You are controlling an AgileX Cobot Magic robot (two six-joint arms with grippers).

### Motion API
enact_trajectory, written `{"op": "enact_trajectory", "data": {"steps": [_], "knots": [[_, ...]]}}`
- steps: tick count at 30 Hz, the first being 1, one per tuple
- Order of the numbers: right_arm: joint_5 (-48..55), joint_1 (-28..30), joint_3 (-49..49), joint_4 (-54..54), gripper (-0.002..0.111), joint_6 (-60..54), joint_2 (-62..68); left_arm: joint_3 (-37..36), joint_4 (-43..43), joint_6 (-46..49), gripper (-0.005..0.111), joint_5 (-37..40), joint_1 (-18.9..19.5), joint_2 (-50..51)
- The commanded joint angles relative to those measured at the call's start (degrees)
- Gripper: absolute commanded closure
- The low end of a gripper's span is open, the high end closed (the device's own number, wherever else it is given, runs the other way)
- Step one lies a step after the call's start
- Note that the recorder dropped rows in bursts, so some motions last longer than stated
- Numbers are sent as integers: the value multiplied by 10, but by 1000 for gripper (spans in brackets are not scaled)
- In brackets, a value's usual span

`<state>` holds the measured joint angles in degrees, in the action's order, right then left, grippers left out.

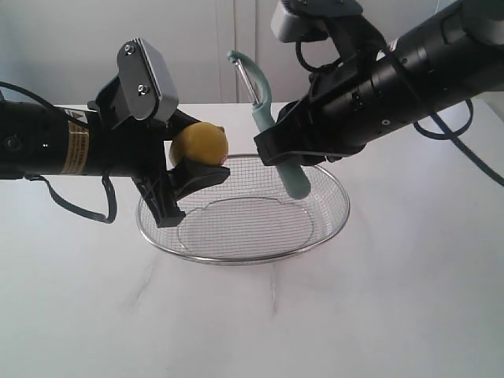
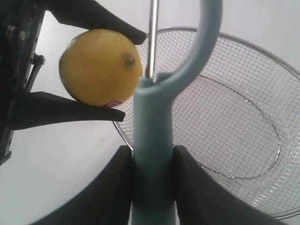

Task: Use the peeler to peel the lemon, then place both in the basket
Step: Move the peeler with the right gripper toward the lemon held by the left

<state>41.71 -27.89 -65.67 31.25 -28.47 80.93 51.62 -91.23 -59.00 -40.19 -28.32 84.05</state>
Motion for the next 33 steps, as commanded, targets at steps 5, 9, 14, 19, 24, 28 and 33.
{"op": "enact_trajectory", "data": {"steps": [5, 9, 14, 19, 24, 28, 33], "knots": [[1, 0, 1, 4, 108, 4, 59, 4, -2, -8, 107, -5, -4, -5], [2, 0, 1, 14, 108, 4, 77, 4, -2, -8, 107, -5, -4, -5], [13, -1, 1, 69, 108, -20, 100, 4, -2, -7, 107, -3, -4, -5], [15, -1, 1, 84, 108, -29, 102, 4, -2, -7, 107, -4, -4, -5], [28, -4, 1, 106, 108, -45, 102, 4, -2, -7, 107, -3, -4, -5], [31, -10, 1, 116, 108, -59, 102, 4, -2, -7, 107, -3, -4, -5], [19, -10, 1, 113, 108, -58, 102, 4, -2, -7, 107, -3, -4, -5]]}}
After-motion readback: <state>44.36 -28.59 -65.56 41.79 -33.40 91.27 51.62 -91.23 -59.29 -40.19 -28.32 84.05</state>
